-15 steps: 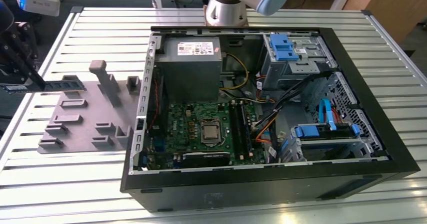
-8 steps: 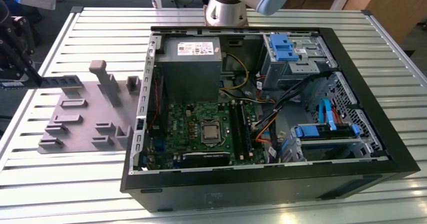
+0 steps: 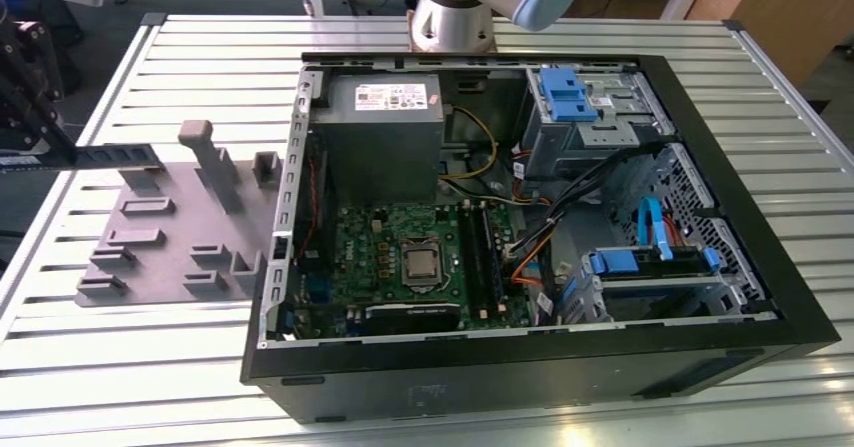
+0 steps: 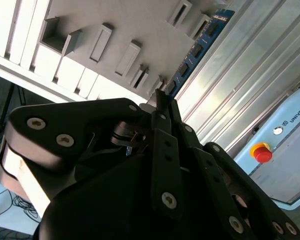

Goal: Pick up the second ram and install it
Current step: 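Pick up the second ram and move it above second insertion slot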

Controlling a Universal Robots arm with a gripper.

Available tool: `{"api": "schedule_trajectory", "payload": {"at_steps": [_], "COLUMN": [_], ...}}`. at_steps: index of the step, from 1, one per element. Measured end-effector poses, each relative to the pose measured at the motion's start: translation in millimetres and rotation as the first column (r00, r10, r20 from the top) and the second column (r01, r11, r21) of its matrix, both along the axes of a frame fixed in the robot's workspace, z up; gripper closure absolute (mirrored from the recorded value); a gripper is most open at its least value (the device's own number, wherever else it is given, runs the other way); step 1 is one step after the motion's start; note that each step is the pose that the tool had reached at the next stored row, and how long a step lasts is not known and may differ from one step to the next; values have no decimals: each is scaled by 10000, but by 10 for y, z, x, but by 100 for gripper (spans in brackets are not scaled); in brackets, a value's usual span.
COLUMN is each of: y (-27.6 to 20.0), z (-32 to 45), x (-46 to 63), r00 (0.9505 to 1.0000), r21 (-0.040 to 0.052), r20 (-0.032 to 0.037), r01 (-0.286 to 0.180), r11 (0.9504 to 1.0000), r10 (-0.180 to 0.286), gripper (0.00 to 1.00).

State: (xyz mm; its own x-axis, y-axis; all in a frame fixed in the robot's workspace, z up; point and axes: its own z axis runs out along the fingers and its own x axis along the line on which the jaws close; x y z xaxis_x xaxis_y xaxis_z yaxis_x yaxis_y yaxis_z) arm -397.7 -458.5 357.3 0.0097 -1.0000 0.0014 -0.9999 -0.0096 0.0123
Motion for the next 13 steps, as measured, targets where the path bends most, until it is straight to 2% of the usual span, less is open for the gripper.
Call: {"api": "schedule_trajectory", "payload": {"at_steps": [13], "y": [0], "z": [136], "x": [0], "r00": [10000], "r21": [0], "r20": [1], "r01": [0], "r11": [10000], "r10": [0], "gripper": [86]}}
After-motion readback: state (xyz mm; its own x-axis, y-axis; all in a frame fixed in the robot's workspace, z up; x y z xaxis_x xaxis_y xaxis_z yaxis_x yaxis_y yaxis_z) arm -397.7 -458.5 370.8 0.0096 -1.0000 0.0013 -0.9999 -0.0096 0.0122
